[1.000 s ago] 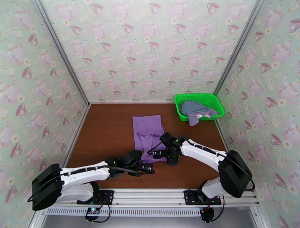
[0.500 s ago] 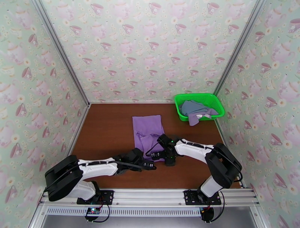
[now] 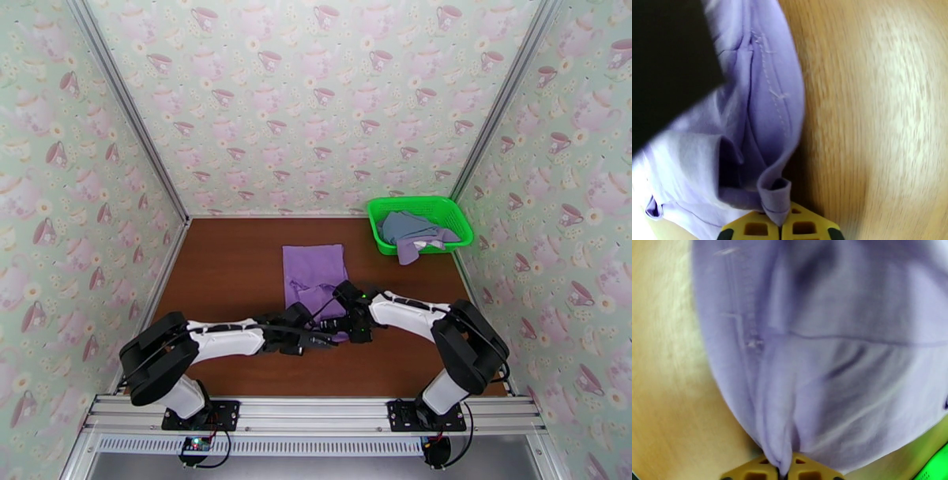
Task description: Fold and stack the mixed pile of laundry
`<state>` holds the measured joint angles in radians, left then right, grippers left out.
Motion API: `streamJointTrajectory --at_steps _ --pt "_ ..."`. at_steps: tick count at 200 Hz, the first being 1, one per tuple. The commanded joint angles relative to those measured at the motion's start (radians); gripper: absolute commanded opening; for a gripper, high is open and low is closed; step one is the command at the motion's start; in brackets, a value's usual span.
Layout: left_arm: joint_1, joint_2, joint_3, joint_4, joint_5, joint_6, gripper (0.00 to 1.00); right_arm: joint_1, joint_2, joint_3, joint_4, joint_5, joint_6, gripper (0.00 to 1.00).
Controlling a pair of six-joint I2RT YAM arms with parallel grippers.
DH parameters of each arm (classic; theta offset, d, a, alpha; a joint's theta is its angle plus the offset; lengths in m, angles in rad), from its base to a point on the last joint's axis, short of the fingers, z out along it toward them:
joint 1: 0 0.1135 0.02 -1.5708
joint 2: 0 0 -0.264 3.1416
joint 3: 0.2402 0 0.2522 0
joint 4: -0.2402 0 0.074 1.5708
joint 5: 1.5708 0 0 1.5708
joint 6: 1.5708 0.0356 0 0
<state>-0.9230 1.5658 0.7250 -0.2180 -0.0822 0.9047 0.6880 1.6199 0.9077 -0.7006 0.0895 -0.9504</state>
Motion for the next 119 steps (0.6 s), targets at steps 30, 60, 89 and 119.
streamJointTrajectory --at_steps 30,60,89,119 --pt "0.014 -0.225 0.008 -0.198 -0.083 -0.022 0.0 -0.044 -0.164 0.025 0.067 -0.038 0.037 0.0" --pt "0.046 -0.301 0.036 -0.216 -0.07 -0.021 0.0 -0.073 -0.208 0.063 0.105 -0.061 0.083 0.0" --pt "0.128 -0.287 0.096 -0.216 -0.032 0.009 0.0 -0.097 -0.199 0.118 0.159 -0.049 0.131 0.0" --pt "0.238 -0.219 0.182 -0.194 0.036 0.041 0.0 -0.12 -0.15 0.195 0.212 -0.029 0.177 0.0"
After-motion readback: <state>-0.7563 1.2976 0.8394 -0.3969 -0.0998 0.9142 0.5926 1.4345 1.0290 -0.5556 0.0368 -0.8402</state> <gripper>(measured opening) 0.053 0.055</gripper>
